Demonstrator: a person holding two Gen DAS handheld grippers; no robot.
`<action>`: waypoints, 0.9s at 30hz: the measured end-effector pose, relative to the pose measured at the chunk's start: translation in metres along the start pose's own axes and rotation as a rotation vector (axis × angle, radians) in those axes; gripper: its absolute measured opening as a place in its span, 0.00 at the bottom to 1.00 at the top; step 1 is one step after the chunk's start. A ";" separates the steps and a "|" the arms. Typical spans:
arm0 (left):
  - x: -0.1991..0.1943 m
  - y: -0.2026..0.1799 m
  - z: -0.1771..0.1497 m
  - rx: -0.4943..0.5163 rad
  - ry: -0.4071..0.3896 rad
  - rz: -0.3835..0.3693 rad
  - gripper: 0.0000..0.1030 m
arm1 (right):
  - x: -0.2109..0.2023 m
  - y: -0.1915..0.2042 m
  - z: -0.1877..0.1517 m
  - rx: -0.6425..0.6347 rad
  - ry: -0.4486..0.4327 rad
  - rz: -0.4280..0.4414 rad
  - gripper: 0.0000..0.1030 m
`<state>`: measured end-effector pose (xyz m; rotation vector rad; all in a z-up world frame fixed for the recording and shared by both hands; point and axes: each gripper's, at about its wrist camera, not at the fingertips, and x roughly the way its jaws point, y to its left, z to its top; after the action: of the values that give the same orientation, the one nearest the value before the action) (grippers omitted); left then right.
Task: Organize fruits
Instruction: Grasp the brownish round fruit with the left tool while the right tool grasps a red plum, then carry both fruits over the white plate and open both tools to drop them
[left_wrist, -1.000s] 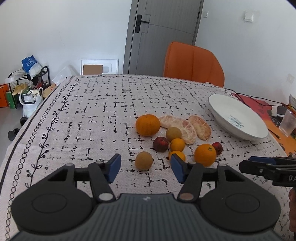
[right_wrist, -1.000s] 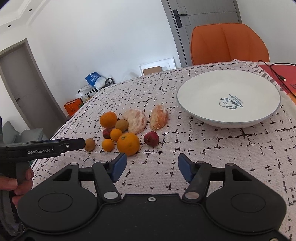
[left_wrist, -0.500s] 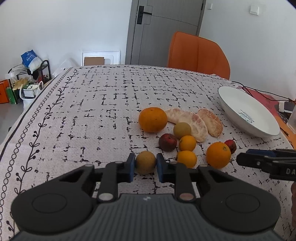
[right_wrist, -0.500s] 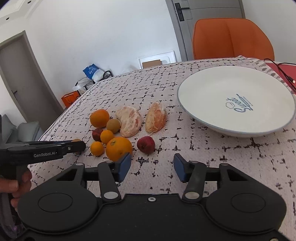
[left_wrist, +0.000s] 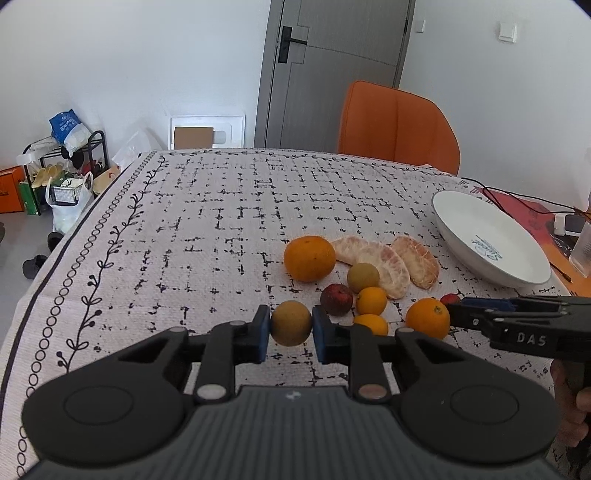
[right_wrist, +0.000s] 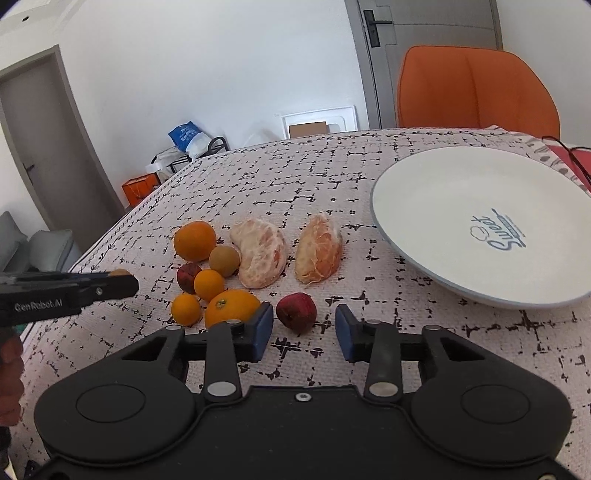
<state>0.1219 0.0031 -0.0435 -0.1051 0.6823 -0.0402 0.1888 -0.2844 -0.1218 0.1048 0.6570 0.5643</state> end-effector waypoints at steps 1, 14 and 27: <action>-0.001 -0.001 0.000 0.003 -0.001 0.000 0.22 | 0.000 0.001 0.000 -0.003 0.004 0.006 0.22; 0.000 -0.023 0.012 0.065 -0.026 -0.028 0.22 | -0.022 -0.012 0.005 0.029 -0.047 0.046 0.21; 0.014 -0.077 0.036 0.163 -0.042 -0.113 0.22 | -0.052 -0.043 0.015 0.074 -0.131 -0.010 0.21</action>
<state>0.1555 -0.0719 -0.0164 0.0121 0.6278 -0.2006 0.1839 -0.3473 -0.0932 0.2065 0.5505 0.5188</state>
